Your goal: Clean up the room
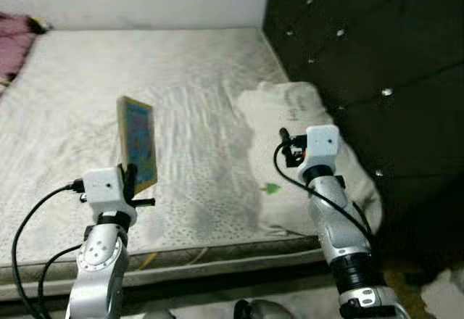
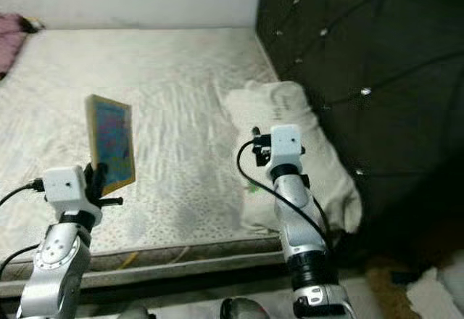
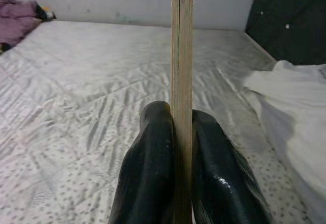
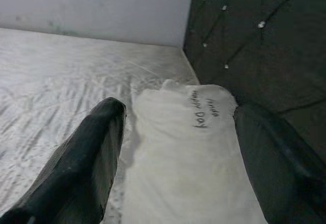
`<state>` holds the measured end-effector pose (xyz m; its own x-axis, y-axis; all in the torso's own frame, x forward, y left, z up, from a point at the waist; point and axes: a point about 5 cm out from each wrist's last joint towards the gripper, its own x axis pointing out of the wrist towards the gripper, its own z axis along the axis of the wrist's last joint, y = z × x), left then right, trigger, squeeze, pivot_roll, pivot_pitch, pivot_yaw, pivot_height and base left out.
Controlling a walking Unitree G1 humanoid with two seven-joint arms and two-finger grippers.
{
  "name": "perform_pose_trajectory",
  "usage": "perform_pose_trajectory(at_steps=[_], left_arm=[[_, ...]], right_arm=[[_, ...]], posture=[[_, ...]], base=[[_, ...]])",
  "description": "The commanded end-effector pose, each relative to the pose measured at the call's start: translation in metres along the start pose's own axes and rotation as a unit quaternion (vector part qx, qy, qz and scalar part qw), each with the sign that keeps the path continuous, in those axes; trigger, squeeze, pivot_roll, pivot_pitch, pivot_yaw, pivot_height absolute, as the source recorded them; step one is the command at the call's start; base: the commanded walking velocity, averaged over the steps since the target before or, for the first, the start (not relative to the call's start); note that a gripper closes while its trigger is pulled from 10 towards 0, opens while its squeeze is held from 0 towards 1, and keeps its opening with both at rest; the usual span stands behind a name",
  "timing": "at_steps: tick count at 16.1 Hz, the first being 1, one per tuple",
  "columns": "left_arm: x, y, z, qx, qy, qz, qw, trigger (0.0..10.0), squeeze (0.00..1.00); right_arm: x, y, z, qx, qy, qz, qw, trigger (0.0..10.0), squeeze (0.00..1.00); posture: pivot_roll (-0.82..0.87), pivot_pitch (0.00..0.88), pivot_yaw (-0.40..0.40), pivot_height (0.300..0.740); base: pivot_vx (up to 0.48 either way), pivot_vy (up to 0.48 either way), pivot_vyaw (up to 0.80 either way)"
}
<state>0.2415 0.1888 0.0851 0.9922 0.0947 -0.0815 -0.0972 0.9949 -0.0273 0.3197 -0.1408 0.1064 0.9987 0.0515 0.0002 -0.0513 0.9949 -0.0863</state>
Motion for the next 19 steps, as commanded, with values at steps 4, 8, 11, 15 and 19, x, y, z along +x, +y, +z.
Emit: perform_pose_trajectory(at_steps=[4, 8, 11, 15, 19], left_arm=[[0.000, 0.005, 0.014, 0.004, -0.029, 0.004, 1.000, 10.0, 0.00], [-0.006, 0.008, 0.016, 0.004, -0.033, 0.016, 0.999, 10.0, 0.00], [-0.009, 0.011, 0.012, -0.008, -0.022, 0.020, 1.000, 10.0, 0.00], [-0.006, 0.007, 0.015, -0.008, -0.026, 0.011, 1.000, 10.0, 0.00], [-0.004, 0.004, 0.015, -0.011, -0.028, 0.003, 1.000, 10.0, 0.00]], right_arm=[[-0.003, -0.009, 0.001, 0.004, 0.004, -0.017, 1.000, 10.0, 0.00], [-0.028, -0.038, -0.008, -0.021, 0.022, -0.026, 0.999, 10.0, 0.00], [-0.032, -0.038, -0.011, -0.025, 0.029, -0.021, 0.999, 10.0, 0.00], [-0.029, -0.033, -0.008, -0.021, 0.032, -0.010, 0.999, 10.0, 0.00], [-0.028, -0.033, -0.010, -0.019, 0.038, -0.007, 0.999, 10.0, 0.00]], posture=[[0.07, 0.000, -0.026, 0.740], [0.06, 0.000, -0.022, 0.740], [0.06, 0.000, -0.025, 0.740], [0.06, 0.000, -0.027, 0.740], [0.06, 0.000, -0.030, 0.740]], base=[[0.000, 0.000, -0.50], [0.000, 0.000, -0.20], [0.000, 0.000, 0.00], [0.000, 0.000, 0.00], [0.000, 0.000, -0.71]])
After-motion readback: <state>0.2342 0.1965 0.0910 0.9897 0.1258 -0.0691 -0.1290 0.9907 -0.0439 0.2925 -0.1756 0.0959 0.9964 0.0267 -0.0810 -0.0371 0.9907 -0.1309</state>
